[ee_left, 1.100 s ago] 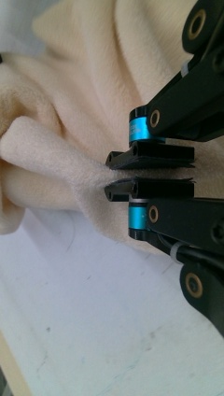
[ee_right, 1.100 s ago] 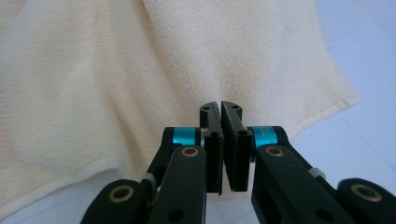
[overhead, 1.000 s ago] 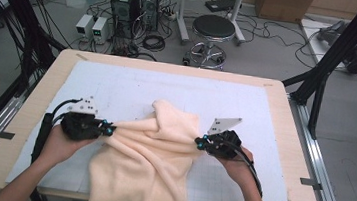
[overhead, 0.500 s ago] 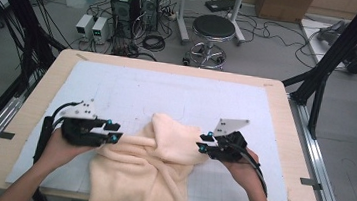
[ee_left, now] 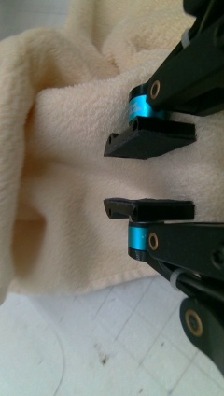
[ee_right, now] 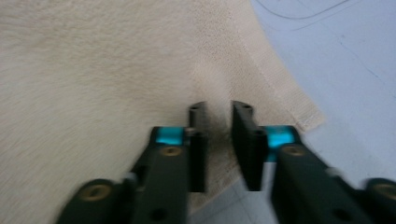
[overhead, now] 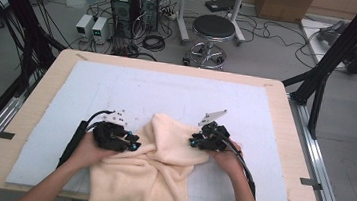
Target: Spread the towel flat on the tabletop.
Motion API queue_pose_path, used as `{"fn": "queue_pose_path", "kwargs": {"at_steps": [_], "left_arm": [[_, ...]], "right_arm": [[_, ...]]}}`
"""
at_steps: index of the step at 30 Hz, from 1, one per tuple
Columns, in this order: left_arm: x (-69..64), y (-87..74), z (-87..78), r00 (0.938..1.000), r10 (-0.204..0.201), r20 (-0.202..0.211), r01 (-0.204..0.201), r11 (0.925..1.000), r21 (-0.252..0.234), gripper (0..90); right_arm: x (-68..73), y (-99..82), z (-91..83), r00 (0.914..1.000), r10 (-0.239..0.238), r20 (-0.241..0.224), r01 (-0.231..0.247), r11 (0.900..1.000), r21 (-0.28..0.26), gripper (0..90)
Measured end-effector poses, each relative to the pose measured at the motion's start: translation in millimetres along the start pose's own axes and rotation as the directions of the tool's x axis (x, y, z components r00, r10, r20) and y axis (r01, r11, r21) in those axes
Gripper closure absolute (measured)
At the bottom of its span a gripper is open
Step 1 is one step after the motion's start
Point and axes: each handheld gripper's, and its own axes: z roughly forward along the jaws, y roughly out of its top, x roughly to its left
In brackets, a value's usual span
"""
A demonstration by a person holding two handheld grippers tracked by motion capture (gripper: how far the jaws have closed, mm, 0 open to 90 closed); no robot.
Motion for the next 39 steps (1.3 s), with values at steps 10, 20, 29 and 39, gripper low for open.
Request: {"fn": "queue_pose_path", "kwargs": {"at_steps": [10, 20, 29, 39], "left_arm": [[-5.2, -0.7, 0.6, 1.0000, 0.007, -0.007, -0.007, 1.0000, -0.004, 69.6], [12.9, 26.2, -11.8, 0.9983, -0.033, -0.049, 0.028, 0.9933, -0.113, 65.1], [43.2, 47.3, 23.8, 0.9982, -0.059, -0.013, 0.057, 0.9941, -0.092, 49.5], [47.6, 42.8, 55.7, 0.9990, -0.045, -0.003, 0.045, 0.9950, 0.089, 82.5]], "right_arm": [[-1.7, -18.0, -48.2, 0.9933, -0.026, 0.112, 0.031, 0.9988, -0.040, 86.3], [-8.7, -61.5, -62.2, 0.9900, 0.031, 0.138, -0.030, 0.9995, -0.010, 85.7], [-8.2, -59.9, -56.6, 0.9913, 0.022, 0.130, -0.023, 0.9997, 0.006, 84.9], [-9.8, -58.6, -54.8, 0.9913, 0.024, 0.129, -0.024, 0.9997, -0.004, 84.8]]}}
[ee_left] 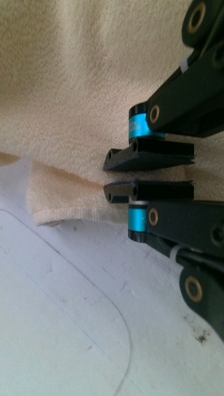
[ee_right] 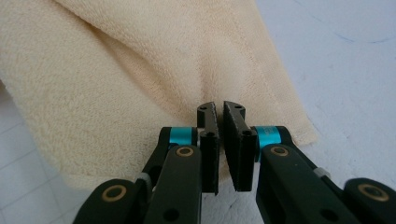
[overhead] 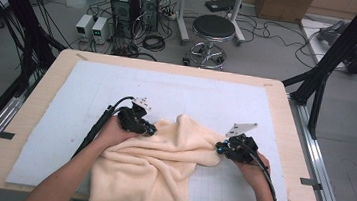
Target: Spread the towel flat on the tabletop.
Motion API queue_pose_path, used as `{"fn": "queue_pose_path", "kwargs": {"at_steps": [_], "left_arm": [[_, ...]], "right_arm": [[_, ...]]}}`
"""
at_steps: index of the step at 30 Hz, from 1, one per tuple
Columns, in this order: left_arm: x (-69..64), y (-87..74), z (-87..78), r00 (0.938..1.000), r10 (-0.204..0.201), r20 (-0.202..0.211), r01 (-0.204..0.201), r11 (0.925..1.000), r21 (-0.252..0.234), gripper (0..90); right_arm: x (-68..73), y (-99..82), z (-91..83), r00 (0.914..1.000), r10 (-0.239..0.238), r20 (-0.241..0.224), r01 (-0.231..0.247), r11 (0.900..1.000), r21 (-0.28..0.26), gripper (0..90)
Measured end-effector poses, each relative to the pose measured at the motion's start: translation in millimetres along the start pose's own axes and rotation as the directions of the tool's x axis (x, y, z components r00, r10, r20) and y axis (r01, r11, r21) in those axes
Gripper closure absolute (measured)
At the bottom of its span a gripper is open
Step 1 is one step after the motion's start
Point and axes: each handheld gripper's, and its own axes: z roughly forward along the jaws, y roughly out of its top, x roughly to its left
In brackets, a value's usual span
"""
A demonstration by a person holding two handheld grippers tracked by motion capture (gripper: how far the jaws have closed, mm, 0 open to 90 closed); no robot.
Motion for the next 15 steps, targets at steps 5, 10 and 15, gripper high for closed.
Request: {"fn": "queue_pose_path", "kwargs": {"at_steps": [5, 10, 15], "left_arm": [[-7.5, -0.4, -31.0, 0.9873, 0.027, -0.157, -0.036, 0.9975, -0.061, 85.9], [-10.0, -8.7, -87.2, 0.9473, -0.016, -0.320, -0.042, 0.9841, -0.173, 86.1], [-14.1, -33.7, -115.0, 0.9555, -0.044, -0.292, -0.008, 0.9847, -0.174, 85.8]], "right_arm": [[1.3, 5.3, 0.5, 0.9999, -0.002, 0.011, 0.002, 0.9999, -0.012, 85.6], [8.1, 33.0, -9.3, 0.9983, -0.045, 0.036, 0.048, 0.9940, -0.098, 86.0], [11.0, 52.5, -9.4, 0.9976, -0.066, 0.019, 0.068, 0.9901, -0.123, 85.9]]}}
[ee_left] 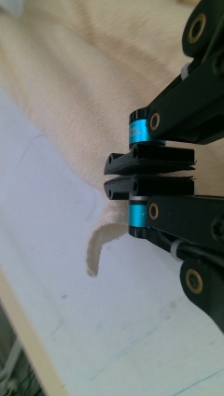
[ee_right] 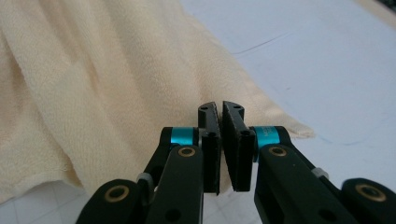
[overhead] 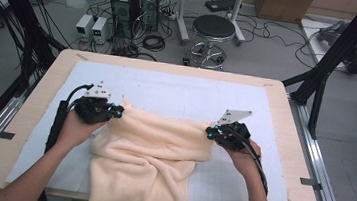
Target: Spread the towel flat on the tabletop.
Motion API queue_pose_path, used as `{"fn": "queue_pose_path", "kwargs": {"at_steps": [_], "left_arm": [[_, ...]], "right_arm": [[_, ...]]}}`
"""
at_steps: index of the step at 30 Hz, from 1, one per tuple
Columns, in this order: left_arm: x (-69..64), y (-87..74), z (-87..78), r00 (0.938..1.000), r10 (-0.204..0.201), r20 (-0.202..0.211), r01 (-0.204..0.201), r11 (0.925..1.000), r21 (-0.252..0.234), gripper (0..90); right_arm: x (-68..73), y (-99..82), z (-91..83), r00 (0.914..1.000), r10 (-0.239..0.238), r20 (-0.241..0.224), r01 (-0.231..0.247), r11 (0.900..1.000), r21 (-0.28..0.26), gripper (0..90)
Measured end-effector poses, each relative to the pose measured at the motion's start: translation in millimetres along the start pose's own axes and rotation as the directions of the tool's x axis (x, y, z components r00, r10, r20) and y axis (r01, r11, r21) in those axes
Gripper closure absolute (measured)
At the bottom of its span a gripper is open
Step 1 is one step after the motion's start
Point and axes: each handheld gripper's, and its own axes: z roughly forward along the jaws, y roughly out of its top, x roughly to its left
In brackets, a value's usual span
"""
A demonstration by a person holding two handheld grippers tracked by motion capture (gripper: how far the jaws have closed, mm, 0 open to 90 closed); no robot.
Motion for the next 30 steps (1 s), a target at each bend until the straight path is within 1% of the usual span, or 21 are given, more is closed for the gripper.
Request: {"fn": "queue_pose_path", "kwargs": {"at_steps": [1, 3, 4, 5, 6, 7, 8, 9, 10, 12, 14, 16, 18, 19, 22, 24, 25, 26, 27, 28, 30], "left_arm": [[-0.6, -7.1, 0.6, 0.9999, -0.001, 0.014, 0.001, 0.9997, 0.025, 85.8], [-3.8, -22.2, 5.7, 0.9992, -0.016, 0.037, 0.013, 0.9965, 0.083, 85.8], [-4.8, -29.5, 9.4, 0.9973, -0.040, 0.061, 0.033, 0.9932, 0.112, 85.7], [-6.0, -35.7, 13.4, 0.9952, -0.056, 0.081, 0.044, 0.9886, 0.144, 85.4], [-6.7, -41.0, 16.0, 0.9937, -0.059, 0.095, 0.044, 0.9871, 0.154, 85.2], [-6.8, -44.6, 16.9, 0.9921, -0.070, 0.104, 0.053, 0.9862, 0.157, 84.6], [-6.4, -46.4, 16.4, 0.9910, -0.077, 0.109, 0.061, 0.9877, 0.144, 83.5], [-5.2, -46.5, 14.8, 0.9907, -0.080, 0.110, 0.065, 0.9888, 0.135, 81.4], [-4.1, -45.7, 12.7, 0.9895, -0.090, 0.113, 0.076, 0.9899, 0.119, 78.0], [-0.1, -40.9, 7.0, 0.9889, -0.090, 0.118, 0.080, 0.9929, 0.088, 71.8], [3.6, -32.9, 2.2, 0.9907, -0.092, 0.100, 0.088, 0.9949, 0.049, 69.2], [8.9, -23.7, -0.2, 0.9922, -0.095, 0.081, 0.093, 0.9954, 0.022, 67.3], [13.1, -16.7, 2.5, 0.9959, -0.084, 0.032, 0.084, 0.9964, 0.005, 67.4], [15.4, -15.4, 5.8, 0.9961, -0.088, 0.008, 0.088, 0.9961, 0.005, 68.0], [23.1, -18.2, 21.7, 0.9935, -0.109, -0.031, 0.111, 0.9923, 0.055, 70.3], [26.2, -22.2, 31.2, 0.9940, -0.101, -0.042, 0.105, 0.9889, 0.105, 70.3], [26.7, -24.8, 34.0, 0.9940, -0.096, -0.052, 0.101, 0.9893, 0.105, 70.3], [26.9, -28.5, 35.5, 0.9939, -0.100, -0.047, 0.103, 0.9907, 0.089, 70.3], [27.4, -32.2, 36.8, 0.9940, -0.103, -0.037, 0.106, 0.9902, 0.090, 70.3], [27.5, -36.0, 39.0, 0.9932, -0.113, -0.029, 0.115, 0.9873, 0.109, 70.2], [28.5, -43.4, 42.3, 0.9938, -0.111, -0.008, 0.110, 0.9804, 0.163, 67.9]], "right_arm": [[1.0, -0.2, 4.1, 0.9999, 0.005, -0.016, -0.004, 0.9998, 0.017, 85.9], [4.2, -2.3, 15.2, 0.9989, -0.005, -0.046, 0.008, 0.9978, 0.065, 85.6], [6.6, -3.6, 21.2, 0.9976, -0.005, -0.070, 0.013, 0.9945, 0.104, 85.2], [9.4, -4.9, 27.1, 0.9961, -0.018, -0.086, 0.030, 0.9897, 0.140, 84.7], [12.4, -6.0, 30.9, 0.9952, -0.028, -0.094, 0.042, 0.9868, 0.156, 83.7], [14.0, -6.7, 32.8, 0.9944, -0.026, -0.103, 0.042, 0.9866, 0.158, 81.7], [14.5, -6.8, 32.8, 0.9938, -0.025, -0.108, 0.042, 0.9867, 0.157, 79.0], [14.7, -6.4, 30.8, 0.9947, -0.020, -0.101, 0.035, 0.9879, 0.151, 76.8], [13.7, -6.0, 27.7, 0.9953, -0.013, -0.096, 0.025, 0.9917, 0.126, 74.7], [9.5, -5.8, 19.4, 0.9952, 0.019, -0.096, -0.011, 0.9967, 0.080, 71.9], [3.6, -4.9, 13.0, 0.9946, 0.047, -0.092, -0.043, 0.9978, 0.051, 70.2], [-1.0, -3.6, 11.2, 0.9956, 0.059, -0.072, -0.056, 0.9978, 0.034, 69.8], [-3.4, -3.0, 14.5, 0.9962, 0.062, -0.061, -0.060, 0.9973, 0.044, 68.4], [-4.7, -3.4, 17.4, 0.9968, 0.057, -0.055, -0.054, 0.9973, 0.050, 68.2], [-8.7, -5.9, 27.7, 0.9964, 0.072, -0.045, -0.067, 0.9941, 0.085, 66.9], [-10.7, -7.6, 34.0, 0.9967, 0.070, -0.041, -0.065, 0.9921, 0.107, 65.4], [-11.6, -8.4, 36.5, 0.9967, 0.073, -0.034, -0.069, 0.9911, 0.114, 64.4], [-12.2, -9.1, 38.4, 0.9962, 0.082, -0.031, -0.077, 0.9900, 0.118, 62.9], [-13.4, -10.0, 40.6, 0.9962, 0.081, -0.032, -0.076, 0.9905, 0.115, 62.3], [-13.7, -11.1, 42.2, 0.9962, 0.081, -0.032, -0.077, 0.9900, 0.118, 62.1], [-13.7, -14.2, 46.5, 0.9956, 0.087, -0.033, -0.082, 0.9880, 0.131, 61.7]]}}
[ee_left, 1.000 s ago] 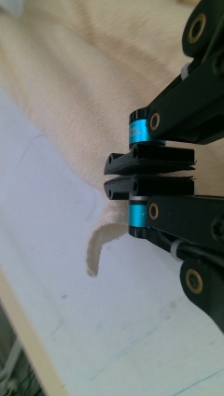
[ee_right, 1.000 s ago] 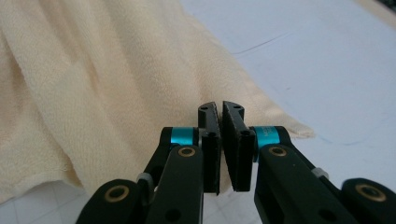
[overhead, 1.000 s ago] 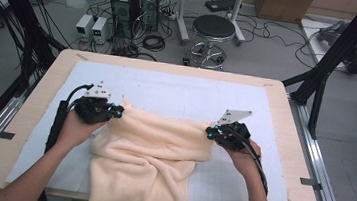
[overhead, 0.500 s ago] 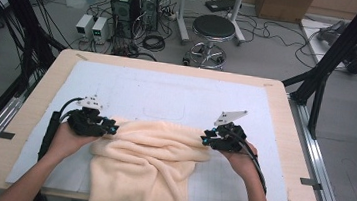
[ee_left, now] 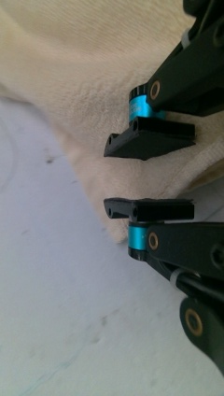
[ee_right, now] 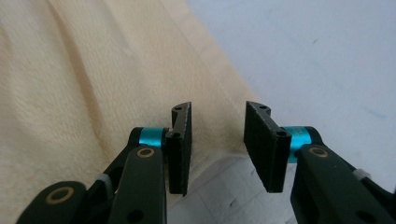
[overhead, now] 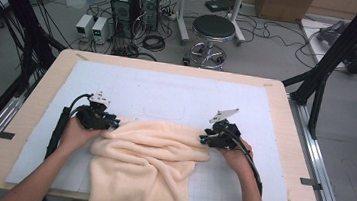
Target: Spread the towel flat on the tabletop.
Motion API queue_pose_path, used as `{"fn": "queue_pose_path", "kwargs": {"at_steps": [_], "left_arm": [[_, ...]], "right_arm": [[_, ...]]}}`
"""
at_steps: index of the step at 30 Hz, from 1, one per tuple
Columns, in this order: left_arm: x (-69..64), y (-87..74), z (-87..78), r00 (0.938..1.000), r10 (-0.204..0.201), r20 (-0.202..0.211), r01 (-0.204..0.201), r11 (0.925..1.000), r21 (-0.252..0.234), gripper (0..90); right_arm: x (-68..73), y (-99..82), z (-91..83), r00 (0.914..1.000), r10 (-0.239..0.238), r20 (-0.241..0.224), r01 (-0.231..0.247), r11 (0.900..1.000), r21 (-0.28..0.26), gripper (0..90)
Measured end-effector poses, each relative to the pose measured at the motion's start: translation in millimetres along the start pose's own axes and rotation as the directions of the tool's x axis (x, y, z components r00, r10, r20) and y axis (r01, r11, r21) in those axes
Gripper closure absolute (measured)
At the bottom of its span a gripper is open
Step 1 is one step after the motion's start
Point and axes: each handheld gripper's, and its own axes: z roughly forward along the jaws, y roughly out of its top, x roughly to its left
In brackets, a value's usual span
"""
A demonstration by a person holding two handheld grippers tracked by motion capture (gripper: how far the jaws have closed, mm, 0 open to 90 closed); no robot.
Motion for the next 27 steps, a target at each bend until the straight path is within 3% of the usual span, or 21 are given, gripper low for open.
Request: {"fn": "queue_pose_path", "kwargs": {"at_steps": [5, 8, 12, 14, 17, 22, 24, 27], "left_arm": [[1.1, -9.7, -1.6, 0.9983, -0.033, 0.048, 0.034, 0.9993, -0.015, 58.3], [2.2, -13.4, -2.2, 0.9978, -0.039, 0.053, 0.040, 0.9991, -0.017, 57.5], [0.9, -14.1, -0.5, 0.9984, -0.036, 0.044, 0.037, 0.9988, -0.033, 63.3], [0.7, -14.5, 0.9, 0.9956, -0.054, 0.077, 0.057, 0.9976, -0.039, 74.6], [-1.2, -13.8, 2.1, 0.9958, -0.058, 0.071, 0.061, 0.9971, -0.045, 80.7], [-3.4, -11.2, -0.2, 0.9988, -0.038, 0.032, 0.040, 0.9976, -0.057, 84.4], [-2.6, -7.3, -3.5, 0.9990, -0.041, 0.018, 0.042, 0.9955, -0.085, 84.6], [0.0, 4.8, -12.8, 0.9988, -0.046, 0.012, 0.048, 0.9901, -0.132, 84.7]], "right_arm": [[-1.2, -3.3, 3.4, 0.9984, 0.053, -0.022, -0.053, 0.9986, -0.001, 59.1], [0.0, -2.5, 3.5, 0.9986, 0.052, -0.012, -0.052, 0.9986, 0.006, 60.5], [3.2, -0.3, 3.7, 0.9990, 0.045, -0.006, -0.044, 0.9988, 0.023, 68.3], [4.5, 0.9, 4.5, 0.9998, 0.022, -0.002, -0.022, 0.9996, 0.019, 73.6], [6.5, 2.5, 4.8, 0.9999, 0.008, -0.011, -0.008, 0.9997, 0.024, 82.7], [3.5, 2.6, 2.7, 0.9989, 0.015, -0.044, -0.014, 0.9999, 0.009, 85.6], [3.6, 4.0, -2.6, 0.9992, -0.006, -0.041, 0.005, 0.9999, -0.010, 86.0], [-0.3, 6.4, -16.5, 0.9994, 0.002, -0.035, -0.004, 0.9983, -0.059, 86.2]]}}
